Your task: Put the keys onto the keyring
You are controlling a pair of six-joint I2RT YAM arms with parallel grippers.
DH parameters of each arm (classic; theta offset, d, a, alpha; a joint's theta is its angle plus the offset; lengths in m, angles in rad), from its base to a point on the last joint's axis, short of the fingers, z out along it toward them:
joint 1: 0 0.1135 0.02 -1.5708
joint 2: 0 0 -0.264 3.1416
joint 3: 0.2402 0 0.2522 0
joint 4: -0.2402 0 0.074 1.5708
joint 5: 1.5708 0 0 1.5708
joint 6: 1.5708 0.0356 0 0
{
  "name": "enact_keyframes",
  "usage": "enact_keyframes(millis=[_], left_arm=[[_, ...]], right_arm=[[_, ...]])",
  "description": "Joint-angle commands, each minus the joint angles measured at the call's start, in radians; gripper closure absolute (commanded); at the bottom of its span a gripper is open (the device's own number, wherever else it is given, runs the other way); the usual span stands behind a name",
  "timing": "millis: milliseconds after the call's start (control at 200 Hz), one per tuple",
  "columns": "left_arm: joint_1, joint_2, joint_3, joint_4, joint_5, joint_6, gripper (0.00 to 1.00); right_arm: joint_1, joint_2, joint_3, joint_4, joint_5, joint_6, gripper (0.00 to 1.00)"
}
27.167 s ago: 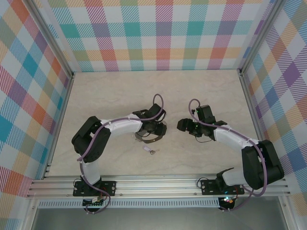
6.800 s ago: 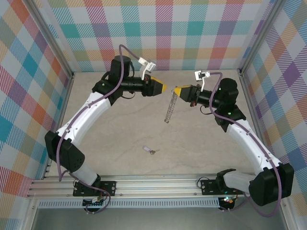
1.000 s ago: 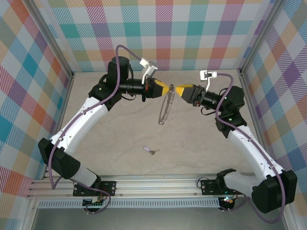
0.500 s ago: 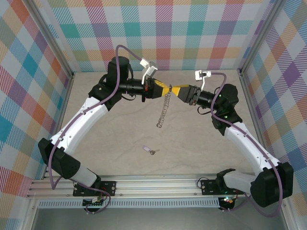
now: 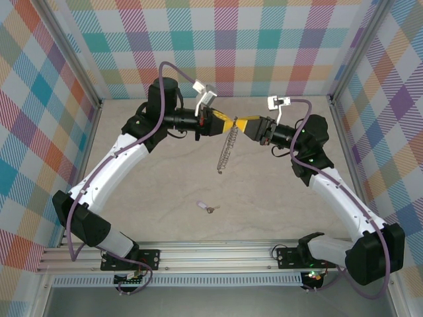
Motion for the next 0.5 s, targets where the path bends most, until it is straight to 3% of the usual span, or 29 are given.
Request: enact_keyframes(millis=[0, 170, 295, 495], left_arm=[[0.011, -0.007, 0.037, 0.003, 0.027, 0.020, 1.00], [0.011, -0.009, 0.037, -0.003, 0.027, 0.024, 1.00], [0.011, -0.007, 0.038, -0.001, 0.029, 0.025, 1.00], [0.011, -0.001, 0.046, 0.001, 0.036, 0.023, 1.00]], right_arm=[[0.007, -0.024, 0.044, -0.008, -0.011, -0.046, 0.65], [0.005, -0.090, 0.053, -0.183, 0.082, -0.162, 0.51], [0.003, -0.131, 0.059, -0.243, 0.119, -0.198, 0.50], [0.005, -0.094, 0.078, -0.184, 0.043, -0.148, 0.56]])
